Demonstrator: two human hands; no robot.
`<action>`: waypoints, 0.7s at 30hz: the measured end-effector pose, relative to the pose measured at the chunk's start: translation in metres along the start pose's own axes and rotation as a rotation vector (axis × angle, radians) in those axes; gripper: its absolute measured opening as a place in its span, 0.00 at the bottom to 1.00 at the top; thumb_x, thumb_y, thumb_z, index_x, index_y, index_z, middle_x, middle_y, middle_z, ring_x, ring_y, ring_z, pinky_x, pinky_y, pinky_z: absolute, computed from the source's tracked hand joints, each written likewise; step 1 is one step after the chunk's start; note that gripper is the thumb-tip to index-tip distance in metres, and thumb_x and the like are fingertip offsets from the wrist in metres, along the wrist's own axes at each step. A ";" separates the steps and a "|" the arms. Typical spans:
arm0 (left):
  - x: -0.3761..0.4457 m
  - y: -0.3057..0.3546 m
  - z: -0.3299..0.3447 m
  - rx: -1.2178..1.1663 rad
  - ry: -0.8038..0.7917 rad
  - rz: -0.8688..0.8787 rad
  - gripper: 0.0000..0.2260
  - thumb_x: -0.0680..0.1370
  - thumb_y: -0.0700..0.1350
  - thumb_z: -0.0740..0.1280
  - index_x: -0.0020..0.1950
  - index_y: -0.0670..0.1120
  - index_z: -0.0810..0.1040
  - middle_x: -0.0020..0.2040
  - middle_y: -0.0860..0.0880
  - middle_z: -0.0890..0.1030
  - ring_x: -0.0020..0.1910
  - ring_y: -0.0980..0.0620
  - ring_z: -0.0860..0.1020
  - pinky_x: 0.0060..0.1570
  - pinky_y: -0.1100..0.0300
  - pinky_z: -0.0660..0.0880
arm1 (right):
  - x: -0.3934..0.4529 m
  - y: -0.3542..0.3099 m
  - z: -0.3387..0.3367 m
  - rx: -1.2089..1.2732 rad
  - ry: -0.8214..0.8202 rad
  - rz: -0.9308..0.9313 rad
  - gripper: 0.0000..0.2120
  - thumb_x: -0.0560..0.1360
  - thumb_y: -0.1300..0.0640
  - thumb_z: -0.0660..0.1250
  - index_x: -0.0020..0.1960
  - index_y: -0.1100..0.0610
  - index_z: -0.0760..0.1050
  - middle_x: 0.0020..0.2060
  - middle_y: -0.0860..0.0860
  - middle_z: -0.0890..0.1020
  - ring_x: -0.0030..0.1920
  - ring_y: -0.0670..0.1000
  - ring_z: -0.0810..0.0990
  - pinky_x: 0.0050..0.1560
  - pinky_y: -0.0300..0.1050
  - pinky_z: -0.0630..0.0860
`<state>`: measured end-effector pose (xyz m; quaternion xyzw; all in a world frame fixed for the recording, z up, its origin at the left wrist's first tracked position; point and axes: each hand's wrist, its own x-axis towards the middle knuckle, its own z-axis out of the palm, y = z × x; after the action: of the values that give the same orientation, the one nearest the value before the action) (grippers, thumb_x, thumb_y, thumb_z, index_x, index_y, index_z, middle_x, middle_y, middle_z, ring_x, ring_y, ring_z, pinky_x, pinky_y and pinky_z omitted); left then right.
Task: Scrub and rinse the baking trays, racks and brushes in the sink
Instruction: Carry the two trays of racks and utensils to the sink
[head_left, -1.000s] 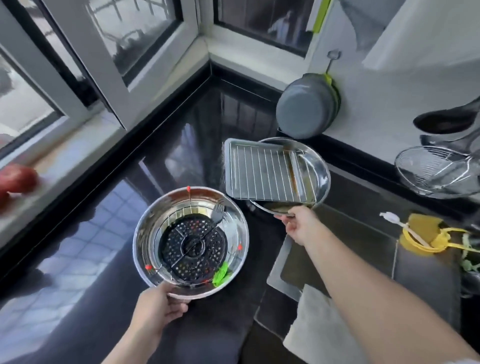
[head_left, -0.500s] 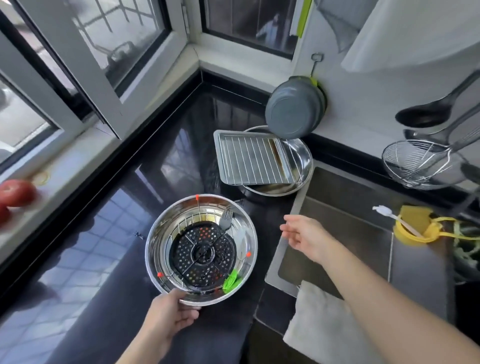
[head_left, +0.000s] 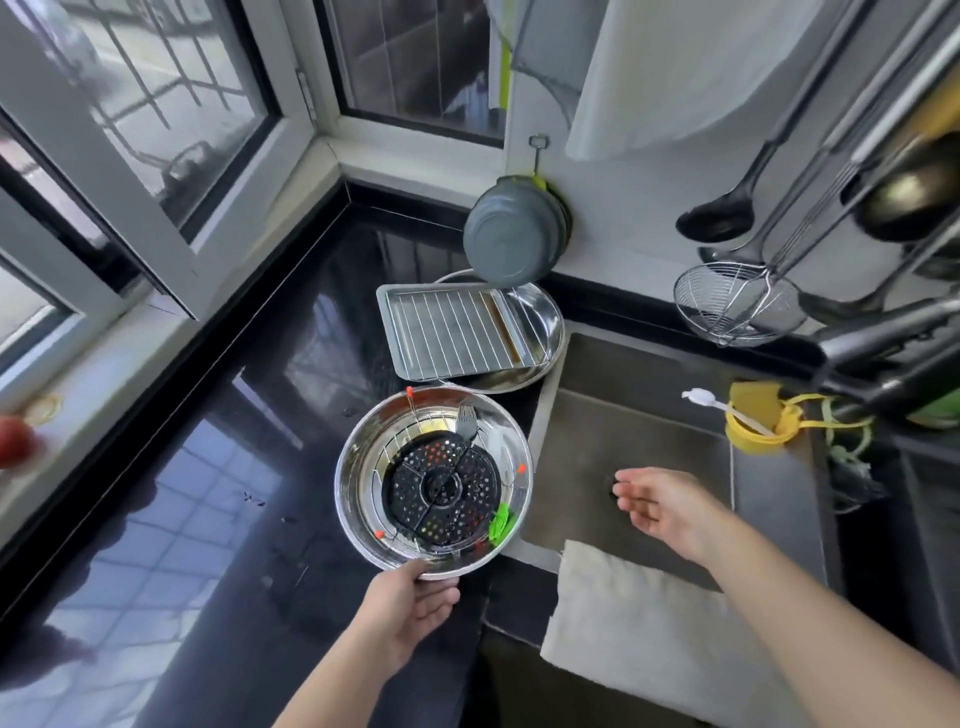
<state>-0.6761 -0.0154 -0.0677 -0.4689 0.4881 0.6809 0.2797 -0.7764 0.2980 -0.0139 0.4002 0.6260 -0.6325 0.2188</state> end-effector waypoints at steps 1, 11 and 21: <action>0.000 -0.001 0.000 0.014 -0.004 -0.006 0.14 0.85 0.43 0.62 0.60 0.34 0.80 0.48 0.37 0.87 0.42 0.44 0.85 0.45 0.53 0.80 | -0.003 0.001 -0.003 0.000 -0.002 0.002 0.08 0.81 0.67 0.61 0.51 0.62 0.80 0.39 0.57 0.83 0.36 0.52 0.79 0.37 0.42 0.73; -0.020 0.005 -0.006 0.230 -0.108 -0.154 0.19 0.81 0.59 0.58 0.46 0.43 0.72 0.44 0.39 0.86 0.38 0.40 0.84 0.40 0.53 0.79 | -0.019 0.003 -0.020 -0.009 0.006 -0.006 0.06 0.80 0.66 0.63 0.53 0.64 0.79 0.40 0.57 0.82 0.37 0.52 0.79 0.38 0.42 0.73; -0.051 0.030 0.103 0.508 -0.476 0.227 0.13 0.75 0.45 0.64 0.55 0.40 0.79 0.49 0.40 0.87 0.44 0.44 0.85 0.55 0.50 0.80 | -0.035 0.011 -0.077 0.035 0.137 -0.028 0.07 0.81 0.64 0.62 0.54 0.61 0.78 0.40 0.56 0.83 0.36 0.51 0.80 0.37 0.42 0.76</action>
<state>-0.7187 0.0728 -0.0007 -0.1558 0.6119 0.6546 0.4157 -0.7297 0.3632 0.0142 0.4375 0.6339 -0.6175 0.1595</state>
